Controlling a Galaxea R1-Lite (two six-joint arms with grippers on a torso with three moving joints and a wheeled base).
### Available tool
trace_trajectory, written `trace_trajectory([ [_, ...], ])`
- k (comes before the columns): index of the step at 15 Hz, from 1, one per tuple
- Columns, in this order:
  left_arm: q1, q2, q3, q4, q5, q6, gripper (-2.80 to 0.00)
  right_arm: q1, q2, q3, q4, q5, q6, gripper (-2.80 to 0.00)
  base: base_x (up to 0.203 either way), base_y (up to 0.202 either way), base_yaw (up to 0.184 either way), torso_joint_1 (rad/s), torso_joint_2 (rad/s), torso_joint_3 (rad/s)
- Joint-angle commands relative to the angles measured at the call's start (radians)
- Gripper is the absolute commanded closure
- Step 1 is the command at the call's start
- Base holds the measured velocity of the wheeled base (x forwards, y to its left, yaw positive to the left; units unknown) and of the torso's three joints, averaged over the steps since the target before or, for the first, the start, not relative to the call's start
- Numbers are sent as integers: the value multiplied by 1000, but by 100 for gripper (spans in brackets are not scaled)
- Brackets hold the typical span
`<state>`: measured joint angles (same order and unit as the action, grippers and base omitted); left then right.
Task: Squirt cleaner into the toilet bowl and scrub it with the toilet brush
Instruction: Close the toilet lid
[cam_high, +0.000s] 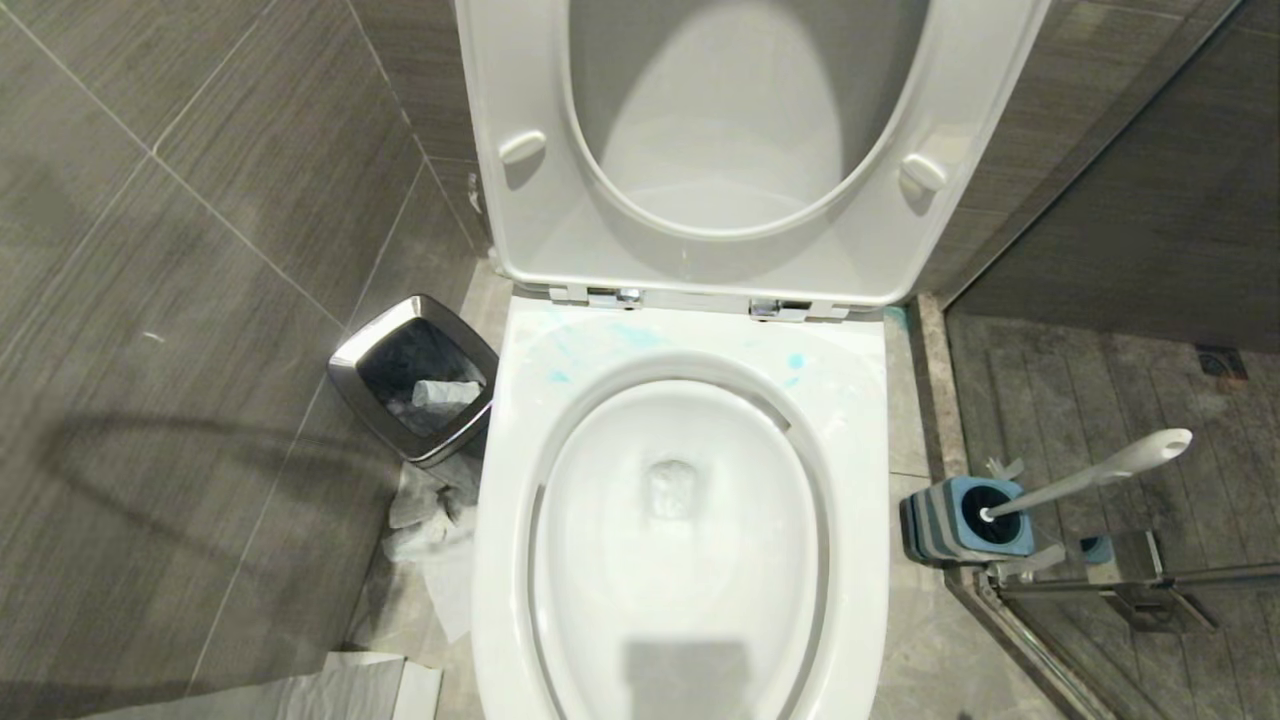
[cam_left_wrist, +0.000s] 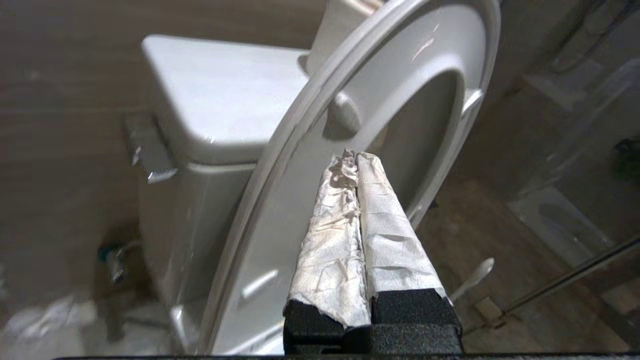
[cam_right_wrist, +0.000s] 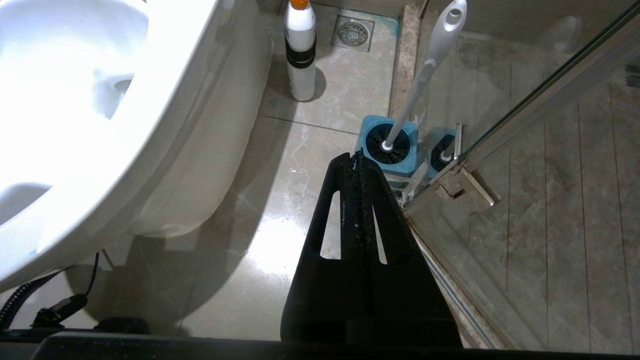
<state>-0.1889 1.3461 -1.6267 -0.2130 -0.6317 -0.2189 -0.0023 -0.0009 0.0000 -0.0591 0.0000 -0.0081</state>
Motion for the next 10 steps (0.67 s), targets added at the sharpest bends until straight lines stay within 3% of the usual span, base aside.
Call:
trace_trajectory([
  [1, 6, 90, -8, -97, -77, -39, 0, 0, 1, 26, -1, 0, 0, 0, 0, 0, 0, 0, 0, 0],
  [4, 21, 161, -45, -142, -102, -48, 0, 1, 1, 26, -1, 0, 0, 0, 0, 0, 0, 0, 0, 0],
  [7, 16, 248, -83, -301, -94, -45, 0, 1, 1, 26, -1, 0, 0, 0, 0, 0, 0, 0, 0, 0],
  [8, 14, 271, -107, -317, -76, -41, 0, 1, 1, 26, -1, 0, 0, 0, 0, 0, 0, 0, 0, 0],
  [10, -21, 325, -189, -321, 34, -26, 0, 1, 1, 26, -1, 0, 0, 0, 0, 0, 0, 0, 0, 0],
])
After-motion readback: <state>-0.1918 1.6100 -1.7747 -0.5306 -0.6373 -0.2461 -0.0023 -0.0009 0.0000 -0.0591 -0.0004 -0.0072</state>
